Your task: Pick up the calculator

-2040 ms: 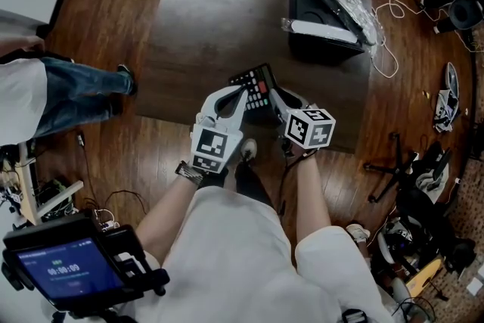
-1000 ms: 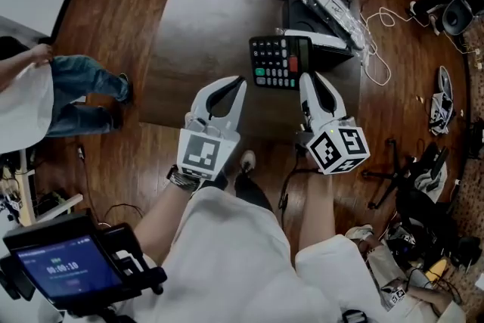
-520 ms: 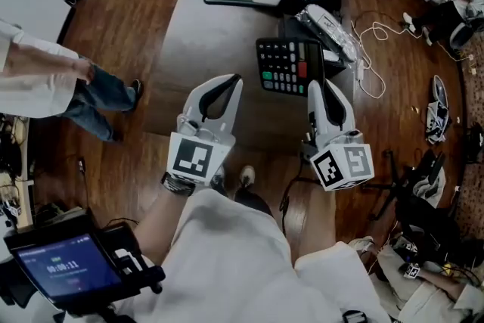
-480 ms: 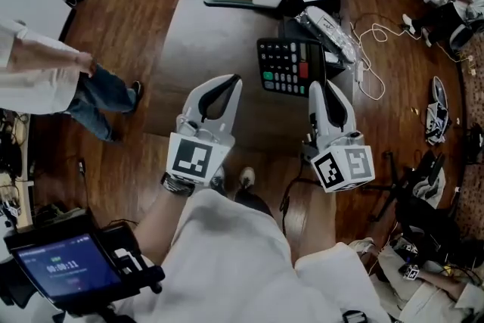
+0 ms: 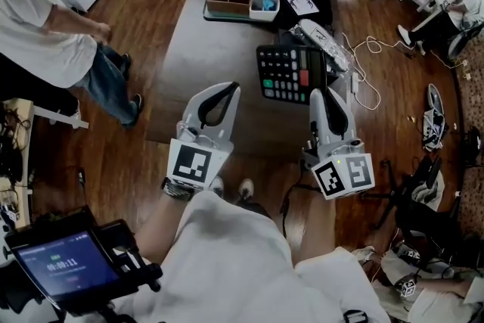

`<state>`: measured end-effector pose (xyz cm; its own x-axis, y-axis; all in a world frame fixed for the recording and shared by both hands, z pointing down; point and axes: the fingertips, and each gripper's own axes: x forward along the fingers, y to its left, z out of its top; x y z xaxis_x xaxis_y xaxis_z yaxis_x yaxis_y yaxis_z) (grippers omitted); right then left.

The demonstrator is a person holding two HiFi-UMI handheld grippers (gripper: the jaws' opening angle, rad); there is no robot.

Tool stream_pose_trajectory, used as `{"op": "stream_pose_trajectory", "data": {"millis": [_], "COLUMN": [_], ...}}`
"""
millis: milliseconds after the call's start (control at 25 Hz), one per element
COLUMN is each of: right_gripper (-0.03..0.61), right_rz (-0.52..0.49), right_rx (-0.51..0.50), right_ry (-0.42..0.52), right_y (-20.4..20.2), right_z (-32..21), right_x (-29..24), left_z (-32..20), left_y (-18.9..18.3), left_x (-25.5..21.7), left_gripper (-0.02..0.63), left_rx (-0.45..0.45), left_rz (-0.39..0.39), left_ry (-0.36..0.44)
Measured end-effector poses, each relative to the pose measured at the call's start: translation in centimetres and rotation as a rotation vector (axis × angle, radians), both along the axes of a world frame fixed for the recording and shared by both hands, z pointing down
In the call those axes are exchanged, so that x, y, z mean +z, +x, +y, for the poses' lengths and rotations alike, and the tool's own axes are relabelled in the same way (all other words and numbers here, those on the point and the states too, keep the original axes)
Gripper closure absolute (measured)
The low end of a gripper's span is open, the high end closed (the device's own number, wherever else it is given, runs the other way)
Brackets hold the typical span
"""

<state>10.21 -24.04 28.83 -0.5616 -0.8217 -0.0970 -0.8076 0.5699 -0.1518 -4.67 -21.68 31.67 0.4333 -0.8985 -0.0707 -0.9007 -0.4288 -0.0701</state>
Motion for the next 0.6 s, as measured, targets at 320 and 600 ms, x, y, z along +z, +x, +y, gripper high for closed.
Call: {"op": "stream_pose_trajectory", "data": {"millis": [320, 600], "right_gripper": [0.53, 0.531], "right_rz": [0.0, -0.002], "right_rx": [0.015, 0.035], "right_ry": [-0.009, -0.013], "right_y": [0.3, -0.4], "right_z": [0.6, 1.4], "right_x": [0.6, 0.4], "left_z": [0.9, 1.6], "left_y": [0.0, -0.8], "left_x": [0.7, 0.4], "left_gripper": [0.608, 0.607], "left_rx": [0.009, 0.019], "left_rz": [-0.029, -0.007], "left_ry": [-0.001, -0.003]}}
